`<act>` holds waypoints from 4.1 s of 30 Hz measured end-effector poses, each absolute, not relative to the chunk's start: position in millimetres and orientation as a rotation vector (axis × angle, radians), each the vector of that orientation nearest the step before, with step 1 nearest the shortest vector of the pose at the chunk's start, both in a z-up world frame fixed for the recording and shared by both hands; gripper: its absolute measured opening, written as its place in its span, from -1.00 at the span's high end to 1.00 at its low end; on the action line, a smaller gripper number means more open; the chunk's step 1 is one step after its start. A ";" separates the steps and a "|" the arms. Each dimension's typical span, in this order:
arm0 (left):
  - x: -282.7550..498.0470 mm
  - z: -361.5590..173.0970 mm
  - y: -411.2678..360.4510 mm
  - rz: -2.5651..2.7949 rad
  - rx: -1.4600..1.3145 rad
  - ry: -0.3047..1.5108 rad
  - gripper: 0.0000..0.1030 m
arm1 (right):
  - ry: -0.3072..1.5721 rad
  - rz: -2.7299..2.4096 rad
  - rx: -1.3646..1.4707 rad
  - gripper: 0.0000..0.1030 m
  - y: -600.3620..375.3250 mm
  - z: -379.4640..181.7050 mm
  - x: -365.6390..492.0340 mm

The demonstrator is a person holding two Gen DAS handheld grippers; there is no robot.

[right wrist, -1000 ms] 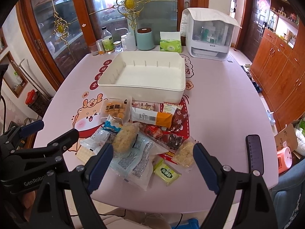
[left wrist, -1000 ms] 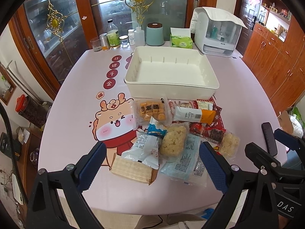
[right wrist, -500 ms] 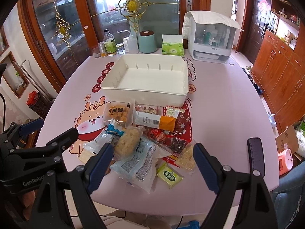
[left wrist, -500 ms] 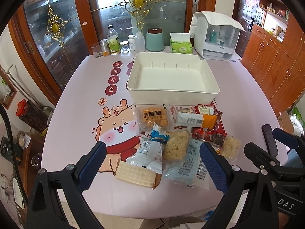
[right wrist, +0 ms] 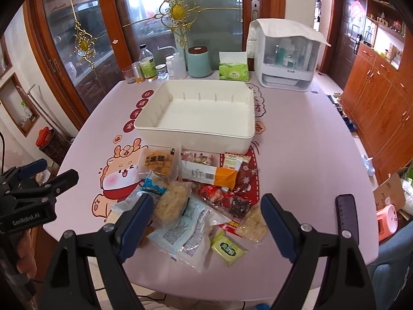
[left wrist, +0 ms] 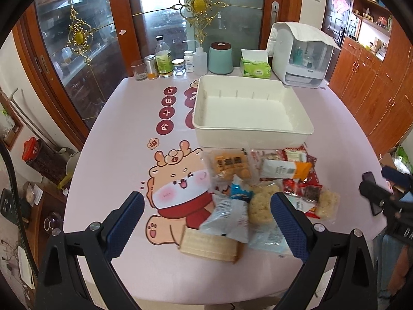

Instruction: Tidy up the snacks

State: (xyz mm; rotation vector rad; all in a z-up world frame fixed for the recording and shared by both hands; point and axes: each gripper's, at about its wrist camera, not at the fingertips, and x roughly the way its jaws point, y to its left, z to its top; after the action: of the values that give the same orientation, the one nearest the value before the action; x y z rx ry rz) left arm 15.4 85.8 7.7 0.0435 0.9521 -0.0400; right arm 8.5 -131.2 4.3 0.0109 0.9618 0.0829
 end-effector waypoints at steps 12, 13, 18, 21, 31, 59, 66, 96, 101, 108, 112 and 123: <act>6.7 -93.0 108.2 -0.114 0.063 1.095 -0.90 | 1.083 0.199 -0.002 -0.28 -105.5 -48.3 37.8; 5.5 -104.8 108.6 -0.120 0.076 1.100 -0.90 | 1.106 0.217 0.002 -0.26 -102.2 -57.3 41.2; 4.5 -148.0 117.6 -0.194 0.086 1.141 -0.90 | 1.213 0.271 0.033 -0.25 -91.0 -95.8 55.6; 6.2 -166.2 120.6 -0.255 0.162 1.149 -0.90 | 1.270 0.288 0.056 -0.21 -85.4 -116.6 65.7; 7.7 -182.0 98.8 -0.585 0.540 1.108 -0.90 | 1.367 0.288 0.086 -0.14 -68.4 -162.7 92.4; 35.8 -228.5 73.9 -0.975 0.695 1.169 -0.88 | 1.381 0.210 0.238 0.12 -64.4 -191.4 104.6; 31.8 -218.8 71.2 -0.924 0.625 1.150 -0.13 | 1.354 0.217 0.231 0.28 -58.8 -190.1 104.1; 4.6 -98.0 63.1 -0.383 0.107 1.003 0.96 | 1.107 0.338 0.092 0.47 -107.2 -85.8 39.5; -0.6 -116.3 68.6 -0.324 0.074 1.066 0.95 | 1.085 0.368 0.057 0.47 -117.8 -79.5 28.0; -28.1 -136.1 90.9 -0.351 0.112 1.144 -0.08 | 1.130 0.435 0.028 0.47 -116.2 -95.1 20.1; -47.4 -147.5 95.2 -0.387 0.203 1.161 -0.47 | 1.137 0.469 0.019 0.47 -111.6 -98.4 19.0; -54.0 -213.4 85.4 -0.562 0.539 1.288 -0.47 | 1.158 0.443 0.027 0.47 -95.5 -107.3 13.7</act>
State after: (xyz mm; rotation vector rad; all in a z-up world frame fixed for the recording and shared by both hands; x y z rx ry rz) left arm -54.0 85.4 -213.4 0.5389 1.2885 -0.5620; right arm 13.7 -95.5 -107.3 0.0273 1.1577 0.4427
